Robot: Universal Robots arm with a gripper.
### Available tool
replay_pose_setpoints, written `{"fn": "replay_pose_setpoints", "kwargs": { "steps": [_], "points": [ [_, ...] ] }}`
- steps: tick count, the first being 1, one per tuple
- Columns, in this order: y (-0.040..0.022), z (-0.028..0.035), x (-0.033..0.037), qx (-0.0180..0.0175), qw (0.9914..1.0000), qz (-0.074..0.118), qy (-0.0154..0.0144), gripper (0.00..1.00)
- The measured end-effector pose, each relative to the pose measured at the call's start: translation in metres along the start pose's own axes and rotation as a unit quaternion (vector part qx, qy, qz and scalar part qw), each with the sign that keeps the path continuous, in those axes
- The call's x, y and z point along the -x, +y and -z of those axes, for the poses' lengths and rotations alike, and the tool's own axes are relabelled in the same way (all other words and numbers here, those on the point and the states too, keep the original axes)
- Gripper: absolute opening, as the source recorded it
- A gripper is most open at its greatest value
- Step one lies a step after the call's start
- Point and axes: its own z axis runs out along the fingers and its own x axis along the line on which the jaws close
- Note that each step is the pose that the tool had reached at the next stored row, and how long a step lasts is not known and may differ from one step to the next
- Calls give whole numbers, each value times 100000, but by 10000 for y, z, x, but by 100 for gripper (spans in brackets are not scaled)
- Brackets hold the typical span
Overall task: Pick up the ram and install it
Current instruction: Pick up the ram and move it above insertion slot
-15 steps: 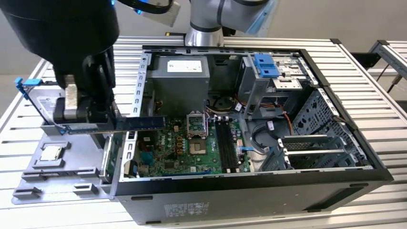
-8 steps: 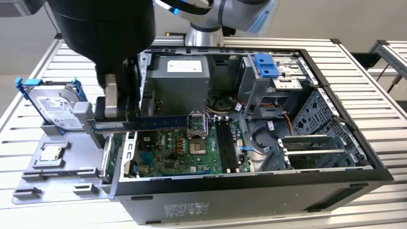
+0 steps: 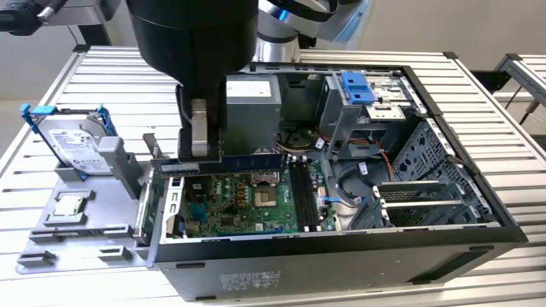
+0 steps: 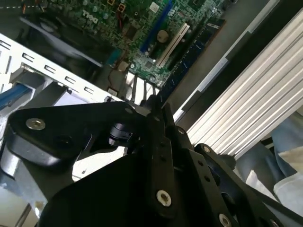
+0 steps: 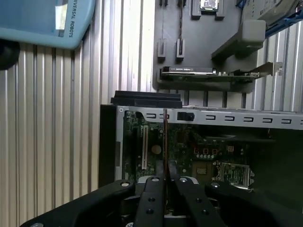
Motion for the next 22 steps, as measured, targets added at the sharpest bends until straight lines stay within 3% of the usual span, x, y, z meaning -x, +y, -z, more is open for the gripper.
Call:
{"fn": "replay_pose_setpoints", "kwargs": {
  "steps": [8,22],
  "points": [
    [-149,-1,-2,39,99986,-1660,-57,0],
    [-784,21,-13,39,99985,-1749,-63,0]
  ]
}}
